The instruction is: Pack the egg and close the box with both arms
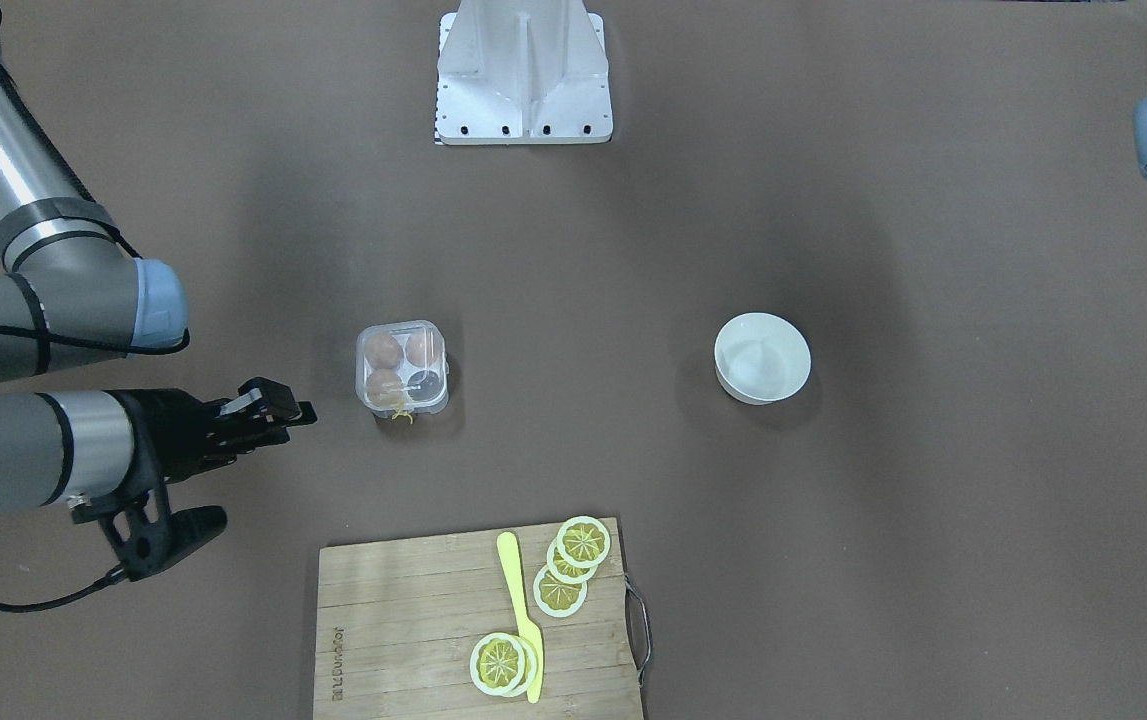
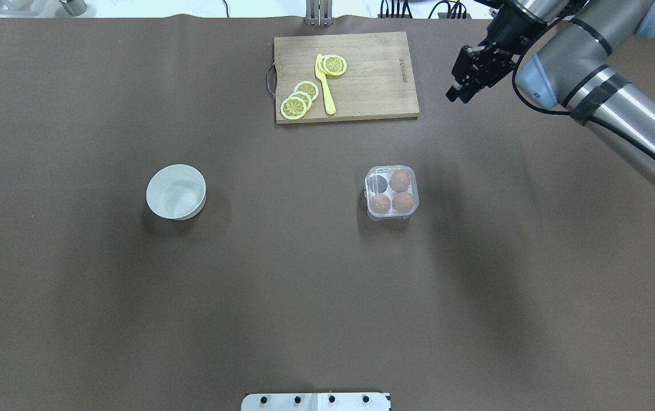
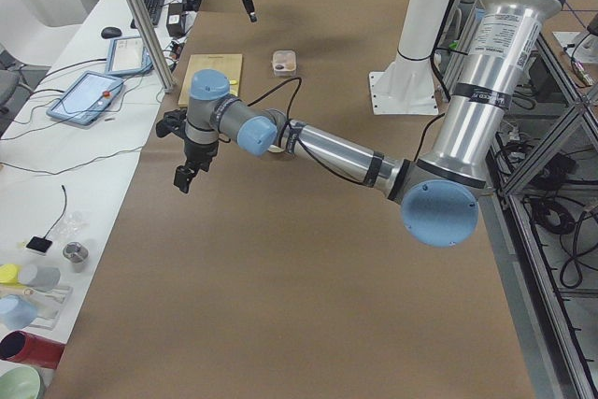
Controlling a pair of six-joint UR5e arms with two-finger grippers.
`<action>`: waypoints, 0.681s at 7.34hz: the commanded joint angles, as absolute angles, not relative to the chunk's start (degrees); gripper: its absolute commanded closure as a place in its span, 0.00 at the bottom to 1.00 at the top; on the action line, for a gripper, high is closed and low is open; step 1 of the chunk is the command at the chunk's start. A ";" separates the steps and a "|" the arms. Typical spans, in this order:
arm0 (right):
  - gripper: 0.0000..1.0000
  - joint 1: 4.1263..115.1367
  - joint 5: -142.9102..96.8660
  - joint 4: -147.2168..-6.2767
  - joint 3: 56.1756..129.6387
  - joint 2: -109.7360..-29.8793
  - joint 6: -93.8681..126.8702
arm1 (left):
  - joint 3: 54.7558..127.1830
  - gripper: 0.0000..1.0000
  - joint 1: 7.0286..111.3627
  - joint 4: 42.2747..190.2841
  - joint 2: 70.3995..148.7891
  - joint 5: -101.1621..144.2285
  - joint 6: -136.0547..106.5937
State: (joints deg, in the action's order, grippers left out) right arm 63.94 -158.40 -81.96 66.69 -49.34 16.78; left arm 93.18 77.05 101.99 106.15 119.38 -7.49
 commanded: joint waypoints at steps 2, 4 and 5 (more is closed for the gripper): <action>0.00 71.00 -143.52 -81.65 67.32 -53.25 16.17 | 90.81 0.03 77.60 101.95 104.16 121.10 -4.94; 0.00 75.56 -140.98 -81.65 67.67 -56.14 15.74 | 84.93 0.03 81.19 103.52 103.98 127.34 -1.08; 0.00 77.59 -139.15 -81.13 68.02 -58.86 12.95 | 81.07 0.03 82.52 105.62 103.89 128.40 0.42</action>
State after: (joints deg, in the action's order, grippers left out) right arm 74.79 -141.36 -81.56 67.61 -55.89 15.29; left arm 85.53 80.57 103.57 104.07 126.34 -1.91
